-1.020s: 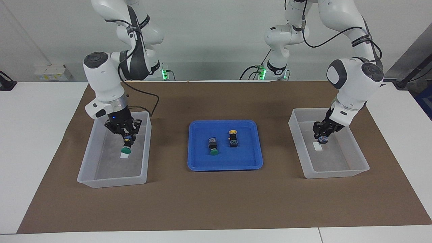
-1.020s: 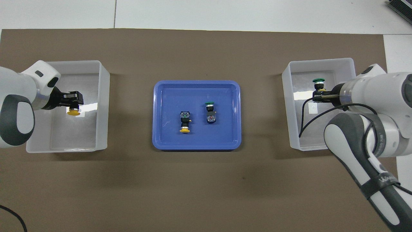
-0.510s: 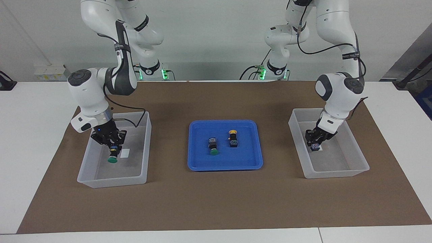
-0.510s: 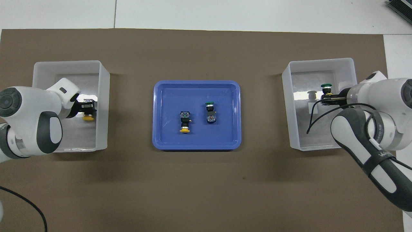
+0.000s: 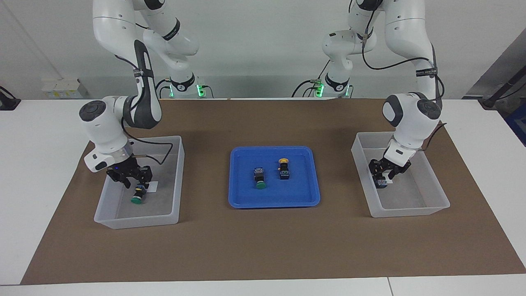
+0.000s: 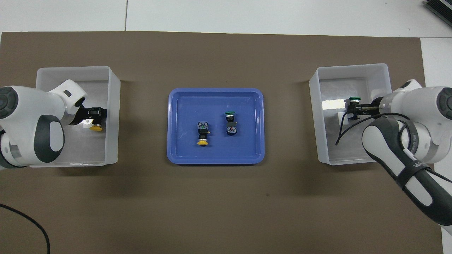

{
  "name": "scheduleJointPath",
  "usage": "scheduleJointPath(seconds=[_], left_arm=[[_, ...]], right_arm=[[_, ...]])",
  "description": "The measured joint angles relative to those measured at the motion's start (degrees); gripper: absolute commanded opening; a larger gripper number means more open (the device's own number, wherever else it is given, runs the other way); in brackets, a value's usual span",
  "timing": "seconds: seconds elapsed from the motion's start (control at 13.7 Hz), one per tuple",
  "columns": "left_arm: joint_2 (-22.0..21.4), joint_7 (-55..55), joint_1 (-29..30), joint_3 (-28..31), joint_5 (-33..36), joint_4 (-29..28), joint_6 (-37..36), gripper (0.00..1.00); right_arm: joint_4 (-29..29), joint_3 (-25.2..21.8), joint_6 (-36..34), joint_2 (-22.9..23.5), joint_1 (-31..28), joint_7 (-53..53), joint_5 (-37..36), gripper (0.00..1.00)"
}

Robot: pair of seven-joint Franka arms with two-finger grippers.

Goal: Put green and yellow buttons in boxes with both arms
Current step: 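Release the buttons into the boxes with both grippers, then reach the left and right grippers back to the remaining tray buttons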

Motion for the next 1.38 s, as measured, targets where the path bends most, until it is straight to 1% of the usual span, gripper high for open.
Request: scheduleJointPath(seconds=[0.07,0.15,0.29,0.51,0.66,0.73,0.8,0.87,0.95,1.17,1.38], left_arm=[[-1.0,0.0,0.0,0.0,0.2,1.3,-2.2,0.86],[-2.4,0.0,-0.2,-0.1,0.6,2.2,-4.4,0.86],[-4.8,-0.6,-0.9,-0.2,1.7,3.5,-8.6,0.86],[-6.5,-6.1,-4.0,-0.4,5.1,6.8,-14.9,0.86],[-7.6,-10.3,-6.6,-0.7,6.2,9.7,-19.8,0.86],[-8.5,-11.7,-7.7,-0.9,6.3,10.9,-22.1,0.87],[-9.4,-12.6,-8.5,-1.0,6.3,11.4,-23.7,0.90],[-10.4,-13.2,-9.1,-1.0,6.3,11.5,-24.8,0.94],[-11.3,-13.5,-9.5,-1.1,6.3,11.5,-25.8,1.00],[-13.7,-13.6,-9.8,-1.4,6.3,11.5,-28.1,1.00],[-14.9,-13.6,-9.8,-1.4,6.3,11.5,-28.7,1.00]], right_arm=[[0.3,0.2,0.0,-0.6,0.3,0.0,0.0,0.93],[0.7,0.3,-0.4,-1.7,0.9,0.1,0.0,0.94],[2.1,0.5,-4.2,-4.6,3.3,2.4,0.0,1.00],[4.5,0.8,-10.6,-8.6,7.9,8.8,0.0,1.00],[5.0,0.9,-12.0,-9.8,11.8,14.0,0.0,1.00],[5.2,0.9,-12.0,-9.7,13.8,15.9,0.0,1.00],[5.2,1.0,-12.0,-9.6,15.7,17.2,0.0,1.00],[5.3,1.0,-11.8,-9.5,17.6,18.7,0.0,1.00],[5.5,1.0,-11.5,-9.2,19.5,21.0,0.0,1.00],[7.1,1.1,-10.4,-6.9,25.3,27.9,0.0,1.00],[9.3,1.1,-6.5,-2.7,30.4,33.4,-0.4,1.00]])
